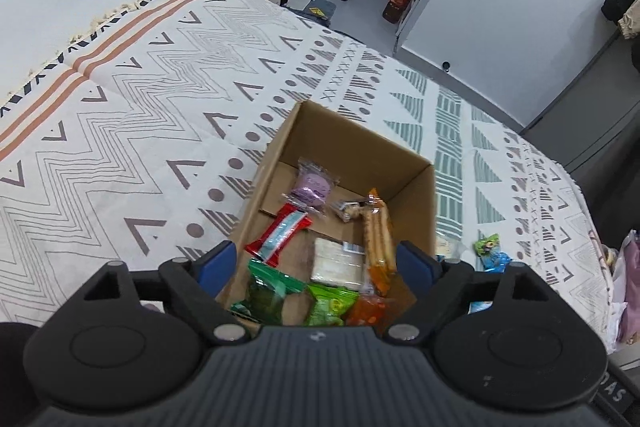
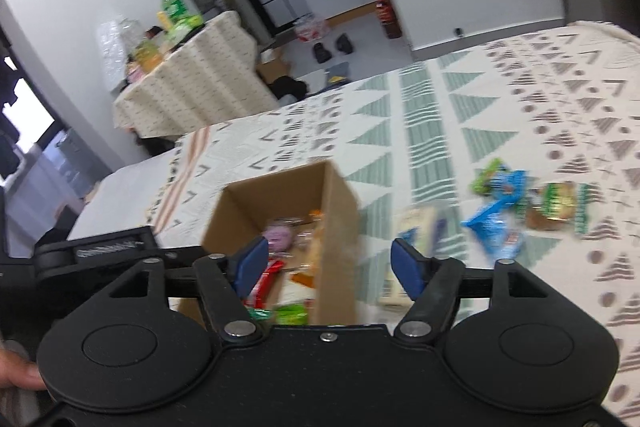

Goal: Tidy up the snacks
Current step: 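Move the left gripper to the white cake bar while the right approaches the green-wrapped round cake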

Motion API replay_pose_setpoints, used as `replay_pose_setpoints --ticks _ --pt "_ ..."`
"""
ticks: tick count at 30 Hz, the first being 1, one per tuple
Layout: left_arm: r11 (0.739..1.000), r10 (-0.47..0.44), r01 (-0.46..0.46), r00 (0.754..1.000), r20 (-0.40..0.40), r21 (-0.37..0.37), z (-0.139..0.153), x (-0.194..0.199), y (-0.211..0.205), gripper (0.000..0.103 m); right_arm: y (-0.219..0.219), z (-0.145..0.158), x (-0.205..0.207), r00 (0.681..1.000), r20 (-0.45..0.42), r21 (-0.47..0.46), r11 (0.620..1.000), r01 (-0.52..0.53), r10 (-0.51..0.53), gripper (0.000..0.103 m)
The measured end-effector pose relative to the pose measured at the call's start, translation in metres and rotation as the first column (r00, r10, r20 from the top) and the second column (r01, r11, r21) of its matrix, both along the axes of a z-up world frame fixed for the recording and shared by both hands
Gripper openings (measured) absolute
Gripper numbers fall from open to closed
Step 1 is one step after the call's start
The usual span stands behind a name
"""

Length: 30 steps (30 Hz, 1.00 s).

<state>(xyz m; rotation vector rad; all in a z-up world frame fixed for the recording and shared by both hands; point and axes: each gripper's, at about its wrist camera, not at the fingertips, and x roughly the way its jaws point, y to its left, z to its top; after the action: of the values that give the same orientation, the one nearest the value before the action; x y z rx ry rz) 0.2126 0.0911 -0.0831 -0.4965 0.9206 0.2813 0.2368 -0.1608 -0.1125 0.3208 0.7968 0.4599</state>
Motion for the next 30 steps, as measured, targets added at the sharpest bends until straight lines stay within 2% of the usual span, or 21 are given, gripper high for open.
replay_pose_setpoints --ticks 4,9,16,30 --pt "0.999 -0.044 0.043 0.999 0.017 0.011 0.007 -0.002 -0.010 0.090 -0.018 0.001 -0.004 0.999 0.017 -0.038 0.999 0.036 -0.035 0.077" --pt "0.996 -0.086 0.086 0.996 0.029 0.017 0.011 0.001 -0.025 0.091 -0.046 -0.001 -0.007 0.995 0.021 -0.037 0.995 0.096 -0.096 0.080" --pt "0.987 -0.160 0.158 0.986 0.043 0.040 0.017 0.012 -0.055 0.091 -0.085 -0.012 -0.006 0.987 0.010 -0.039 0.987 0.158 -0.157 0.080" --pt "0.968 -0.241 0.236 0.969 0.058 0.086 0.020 0.024 -0.116 0.090 -0.137 -0.028 0.008 0.984 -0.001 -0.014 0.984 0.177 -0.177 0.080"
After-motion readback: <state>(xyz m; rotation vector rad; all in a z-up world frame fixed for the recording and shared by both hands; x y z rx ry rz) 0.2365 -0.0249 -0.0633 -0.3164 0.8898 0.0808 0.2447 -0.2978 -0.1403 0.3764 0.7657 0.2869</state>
